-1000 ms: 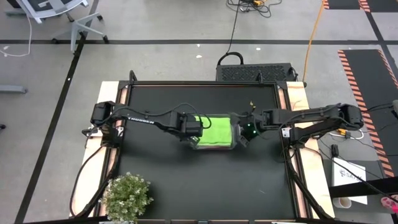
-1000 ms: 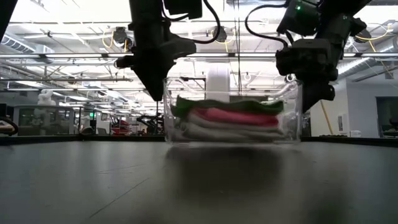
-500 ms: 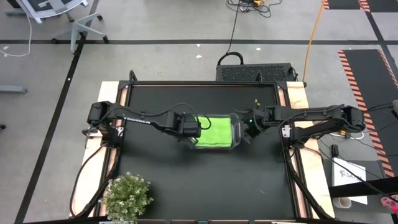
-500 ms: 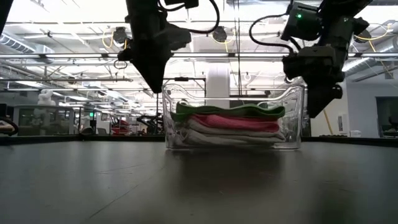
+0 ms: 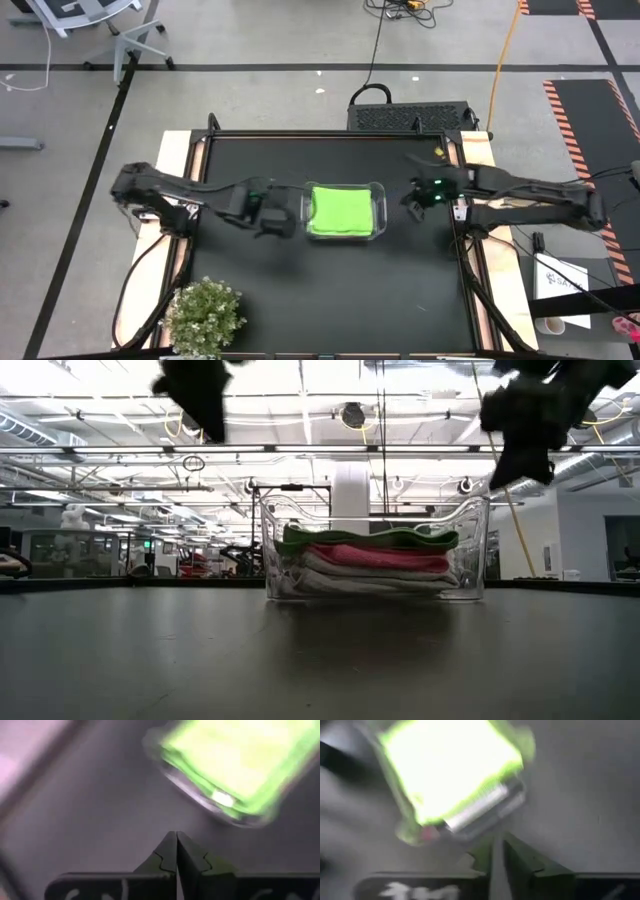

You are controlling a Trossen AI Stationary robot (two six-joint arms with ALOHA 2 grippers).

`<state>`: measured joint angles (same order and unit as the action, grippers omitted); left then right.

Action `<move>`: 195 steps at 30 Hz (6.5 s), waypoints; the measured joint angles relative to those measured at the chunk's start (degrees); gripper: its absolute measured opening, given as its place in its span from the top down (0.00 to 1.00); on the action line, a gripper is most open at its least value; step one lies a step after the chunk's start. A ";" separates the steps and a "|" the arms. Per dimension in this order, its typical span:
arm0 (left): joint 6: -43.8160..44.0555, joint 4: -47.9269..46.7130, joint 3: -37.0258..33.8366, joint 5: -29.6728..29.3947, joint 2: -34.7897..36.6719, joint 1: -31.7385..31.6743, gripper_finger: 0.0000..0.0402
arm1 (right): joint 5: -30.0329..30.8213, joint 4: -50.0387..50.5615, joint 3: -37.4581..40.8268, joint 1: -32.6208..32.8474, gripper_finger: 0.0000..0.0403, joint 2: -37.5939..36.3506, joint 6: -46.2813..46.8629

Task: Fold microfiber towels
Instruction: Return to home position

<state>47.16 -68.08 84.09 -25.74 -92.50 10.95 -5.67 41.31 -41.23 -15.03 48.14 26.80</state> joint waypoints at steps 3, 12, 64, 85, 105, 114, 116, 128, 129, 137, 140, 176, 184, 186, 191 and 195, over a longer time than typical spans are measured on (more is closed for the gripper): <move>4.87 -3.59 -3.24 -8.90 5.86 3.68 0.99 | 0.01 -1.93 0.00 -0.02 0.98 -7.12 -3.46; 10.46 26.03 -35.01 -18.49 32.86 17.70 1.00 | -5.00 -7.45 0.07 1.21 1.00 -27.56 -6.75; -9.41 65.21 -76.76 -0.22 66.06 -1.32 0.98 | 1.36 -43.45 40.02 1.64 1.00 -47.67 -2.02; -10.98 66.66 -79.05 2.20 69.00 -1.32 0.99 | 1.18 -43.46 40.39 1.64 1.00 -48.06 -2.01; -11.24 75.76 -83.45 3.19 92.42 -1.60 0.91 | 1.13 -43.59 40.41 15.59 1.00 -48.10 -2.17; -10.99 75.98 -83.49 3.19 92.38 -1.69 0.91 | 1.11 -43.59 40.44 18.53 1.00 -47.84 -2.18; -10.98 75.98 -83.49 3.19 92.38 -1.69 0.91 | 1.11 -43.61 40.43 18.53 1.00 -47.86 -2.18; -10.87 71.61 -83.38 3.23 89.80 -1.65 0.91 | 1.11 -43.60 40.43 18.51 1.00 -47.86 -2.18; -10.87 71.61 -83.38 3.23 89.84 -1.65 0.91 | 1.11 -43.61 40.41 18.51 1.00 -47.86 -2.18; -10.89 71.57 -83.38 3.23 89.84 -1.65 0.91 | 1.11 -43.61 40.44 18.51 1.00 -47.86 -2.18; -10.89 71.56 -83.38 3.23 89.84 -1.65 0.91 | 1.11 -43.61 40.44 18.51 1.00 -47.86 -2.18; -10.91 71.44 -83.38 3.28 89.84 -1.65 0.91 | 1.13 -43.61 40.44 18.49 1.00 -47.86 -2.18; -10.91 71.44 -83.40 3.28 89.84 -1.65 0.91 | 1.13 -43.61 40.44 18.51 1.00 -47.86 -2.18; -10.91 71.44 -83.40 3.28 89.84 -1.65 0.91 | 1.13 -43.61 40.42 18.49 1.00 -47.86 -2.18; -10.92 71.44 -83.40 3.28 89.84 -1.65 0.91 | 1.13 -43.61 40.44 18.49 1.00 -47.86 -2.18; -10.93 71.44 -83.40 3.28 89.84 -1.65 0.91 | 1.13 -43.61 40.44 18.49 1.00 -47.86 -2.18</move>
<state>36.23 3.36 0.69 -22.46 -2.66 9.30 -4.54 -2.31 -0.80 3.46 0.27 24.62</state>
